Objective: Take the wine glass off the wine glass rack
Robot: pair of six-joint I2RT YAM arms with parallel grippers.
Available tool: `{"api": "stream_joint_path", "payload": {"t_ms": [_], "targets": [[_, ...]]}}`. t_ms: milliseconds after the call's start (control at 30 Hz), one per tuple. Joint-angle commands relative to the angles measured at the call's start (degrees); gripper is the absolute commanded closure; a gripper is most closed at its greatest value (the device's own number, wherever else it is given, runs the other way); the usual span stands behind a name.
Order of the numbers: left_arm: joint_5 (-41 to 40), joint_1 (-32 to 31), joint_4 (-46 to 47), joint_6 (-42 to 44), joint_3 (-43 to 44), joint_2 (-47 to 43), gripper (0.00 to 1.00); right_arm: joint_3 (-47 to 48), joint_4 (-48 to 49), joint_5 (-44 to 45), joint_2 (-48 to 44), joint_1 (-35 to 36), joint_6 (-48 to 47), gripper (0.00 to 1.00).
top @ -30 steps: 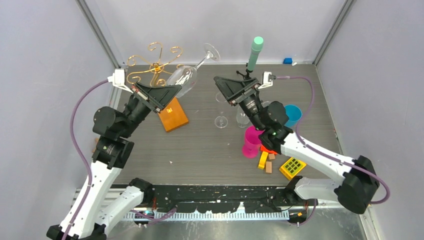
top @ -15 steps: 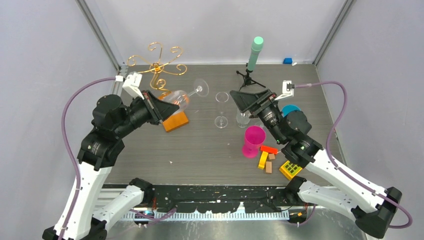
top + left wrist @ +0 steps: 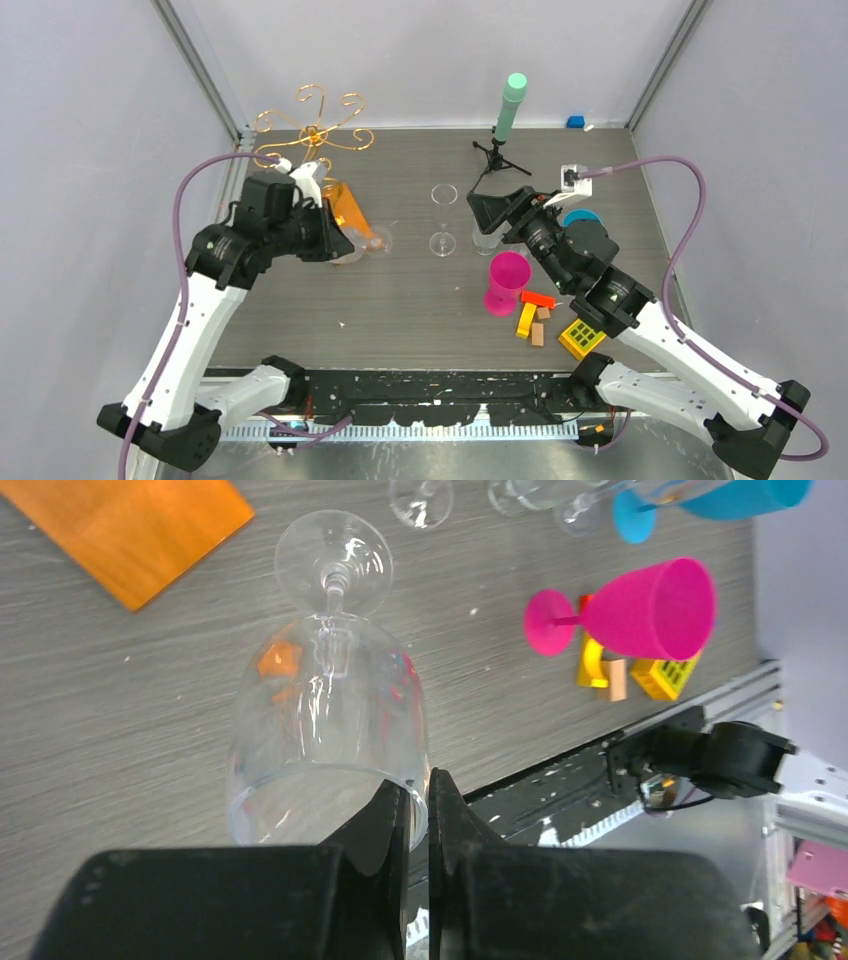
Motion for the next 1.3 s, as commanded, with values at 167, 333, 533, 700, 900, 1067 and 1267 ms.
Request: {"api": "stream_joint_path", "payload": {"t_ms": [167, 333, 533, 700, 900, 1067, 1267], "targets": [[-13.72, -11.75, -3.00, 0.29, 2.04, 6.04, 1.00, 2.41, 2.93, 3.07, 0.90, 0.33, -6.49, 0.22], [-20.33, -18.61, -4.33, -0.28, 4.49, 12.13, 1.00, 1.37, 2.20, 4.89, -0.65, 0.34, -6.98, 0.22], [-23.42, -23.60, -6.05, 1.62, 8.53, 20.08, 1.00, 0.42, 0.23, 6.71, -2.94, 0.27, -7.41, 0.22], [-23.93, -25.66, -8.07, 4.53, 13.28, 26.06, 1.00, 1.56, -5.75, 8.75, -5.90, 0.34, -7.47, 0.22], [-21.29, -28.70, -5.58, 5.03, 17.82, 31.85, 1.00, 0.29, -8.94, 10.61, -11.00, 0.31, -6.28, 0.22], [-19.64, -32.86, -6.25, 5.25, 22.88, 39.94, 1.00, -0.19, -12.04, 11.93, -14.17, 0.31, -6.16, 0.22], [-17.62, -35.93, -7.03, 4.43, 26.87, 46.16, 1.00, -1.51, -13.04, 12.23, -16.87, 0.38, -4.91, 0.22]]}}
